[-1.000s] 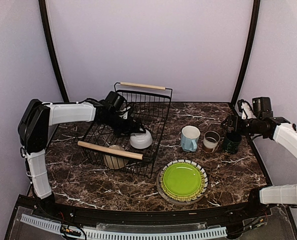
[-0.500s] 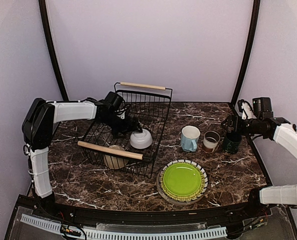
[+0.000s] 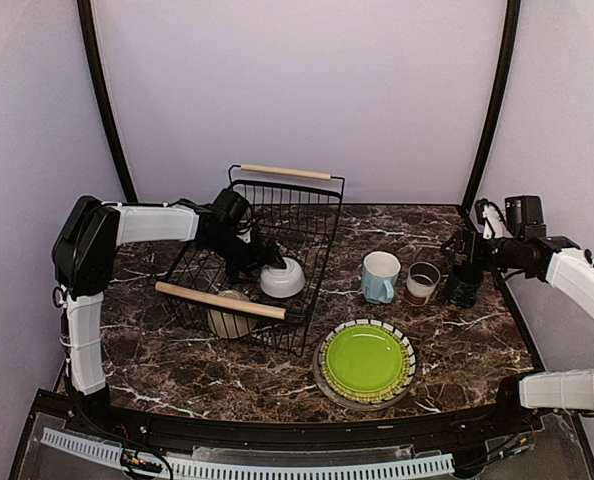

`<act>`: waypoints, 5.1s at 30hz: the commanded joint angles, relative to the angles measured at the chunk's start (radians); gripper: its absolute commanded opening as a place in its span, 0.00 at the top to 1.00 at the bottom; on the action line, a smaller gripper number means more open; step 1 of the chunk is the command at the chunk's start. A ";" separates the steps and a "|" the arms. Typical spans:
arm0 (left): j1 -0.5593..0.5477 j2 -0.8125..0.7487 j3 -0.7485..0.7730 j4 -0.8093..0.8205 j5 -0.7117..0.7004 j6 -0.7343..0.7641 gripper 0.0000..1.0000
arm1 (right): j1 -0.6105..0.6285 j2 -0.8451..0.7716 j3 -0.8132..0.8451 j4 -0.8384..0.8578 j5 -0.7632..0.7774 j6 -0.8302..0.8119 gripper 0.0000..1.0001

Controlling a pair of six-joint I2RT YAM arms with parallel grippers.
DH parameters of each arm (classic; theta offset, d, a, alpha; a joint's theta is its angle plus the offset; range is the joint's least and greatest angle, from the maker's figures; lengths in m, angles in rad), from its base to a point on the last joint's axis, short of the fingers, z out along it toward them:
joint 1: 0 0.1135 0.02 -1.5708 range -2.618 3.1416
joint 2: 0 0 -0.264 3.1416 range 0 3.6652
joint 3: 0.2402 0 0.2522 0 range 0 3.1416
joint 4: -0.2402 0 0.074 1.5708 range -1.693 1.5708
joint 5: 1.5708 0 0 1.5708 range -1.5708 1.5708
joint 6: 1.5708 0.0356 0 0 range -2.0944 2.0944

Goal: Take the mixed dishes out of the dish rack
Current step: Grab the bowl from the dish rack, then pass from the left arm to the right

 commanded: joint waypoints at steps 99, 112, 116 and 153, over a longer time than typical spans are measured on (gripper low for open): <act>0.052 -0.390 -0.155 0.437 0.219 -0.073 0.60 | 0.048 -0.019 0.059 0.119 -0.265 0.091 0.01; 0.050 -0.386 -0.294 1.111 0.399 -0.473 0.62 | 0.370 0.252 0.196 0.794 -0.572 0.545 0.01; 0.046 -0.359 -0.314 1.254 0.407 -0.596 0.62 | 0.459 0.373 0.244 1.018 -0.590 0.689 0.01; -0.016 -0.252 -0.382 1.554 0.430 -0.749 0.32 | 0.532 0.654 0.423 1.671 -0.679 1.091 1.00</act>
